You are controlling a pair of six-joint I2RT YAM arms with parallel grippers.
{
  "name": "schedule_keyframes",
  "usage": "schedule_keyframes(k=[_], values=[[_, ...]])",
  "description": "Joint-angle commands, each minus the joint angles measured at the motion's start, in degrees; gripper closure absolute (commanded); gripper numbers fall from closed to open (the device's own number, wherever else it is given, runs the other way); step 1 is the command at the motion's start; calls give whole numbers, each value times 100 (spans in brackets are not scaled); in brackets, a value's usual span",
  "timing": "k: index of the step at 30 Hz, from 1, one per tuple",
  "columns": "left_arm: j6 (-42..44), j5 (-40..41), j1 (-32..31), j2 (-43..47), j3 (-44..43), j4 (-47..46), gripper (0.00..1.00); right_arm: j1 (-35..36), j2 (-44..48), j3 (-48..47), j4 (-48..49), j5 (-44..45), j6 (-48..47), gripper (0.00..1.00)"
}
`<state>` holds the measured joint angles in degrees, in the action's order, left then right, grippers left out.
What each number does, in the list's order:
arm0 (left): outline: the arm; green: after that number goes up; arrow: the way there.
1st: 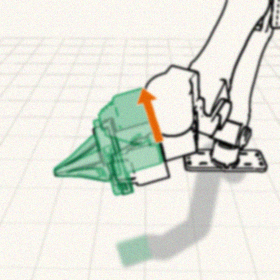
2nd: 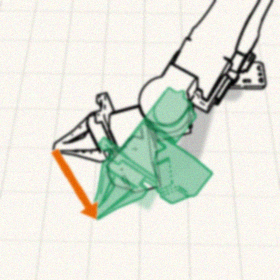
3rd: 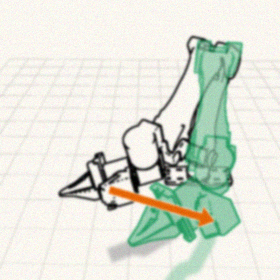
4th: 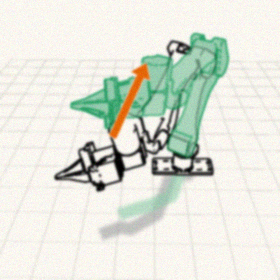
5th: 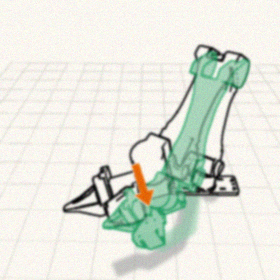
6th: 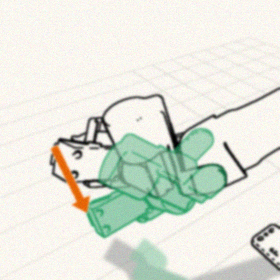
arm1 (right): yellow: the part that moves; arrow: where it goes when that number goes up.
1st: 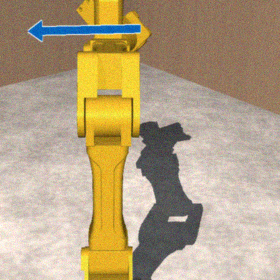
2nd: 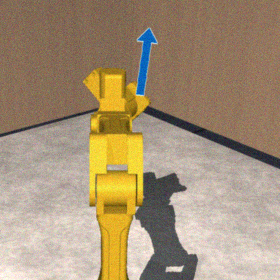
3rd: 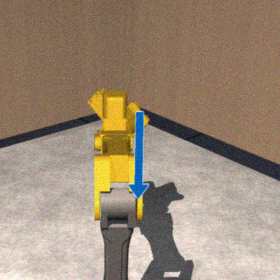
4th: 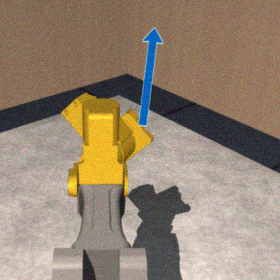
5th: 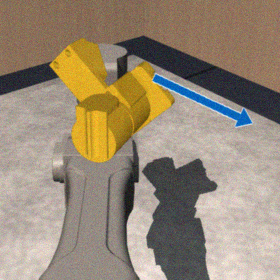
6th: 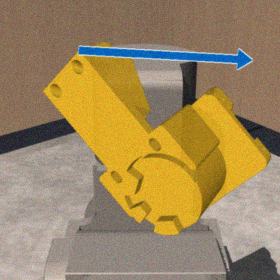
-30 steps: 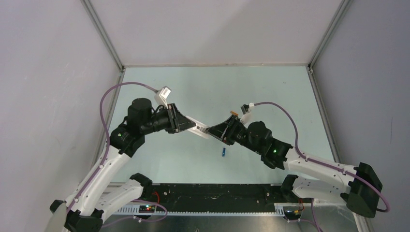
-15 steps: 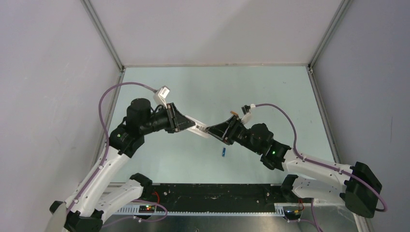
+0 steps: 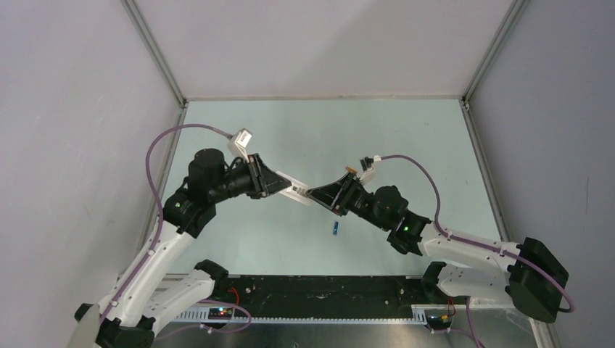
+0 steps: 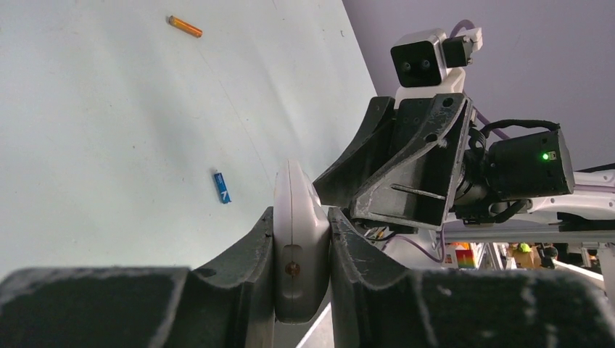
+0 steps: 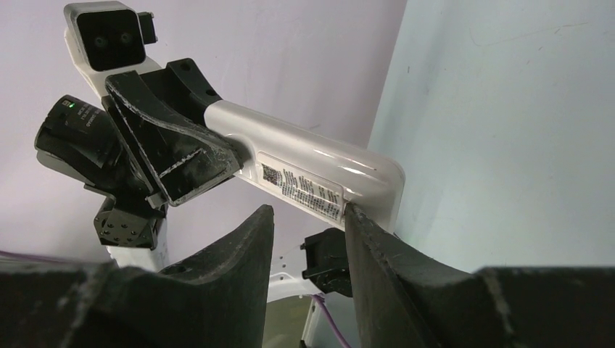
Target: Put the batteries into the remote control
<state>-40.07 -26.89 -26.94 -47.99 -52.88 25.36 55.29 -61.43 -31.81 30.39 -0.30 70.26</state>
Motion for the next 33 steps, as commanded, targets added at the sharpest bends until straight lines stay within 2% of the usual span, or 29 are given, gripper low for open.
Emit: schedule_keyframes(k=[1,22,30,31,33], values=[[-192,-461,-125,-153,202,-380,100,114,-49,-166,919,-392,29,55],[213,257,-146,-603,626,-373,100,-105,-242,-295,713,-542,139,56],[253,404,-145,-557,580,-369,100,-100,194,-317,-793,-9,110,58],[265,395,-145,-544,570,-363,100,-98,242,-317,-914,158,115,56],[271,383,-145,-506,532,-365,100,-83,343,-317,-1259,264,168,47]])
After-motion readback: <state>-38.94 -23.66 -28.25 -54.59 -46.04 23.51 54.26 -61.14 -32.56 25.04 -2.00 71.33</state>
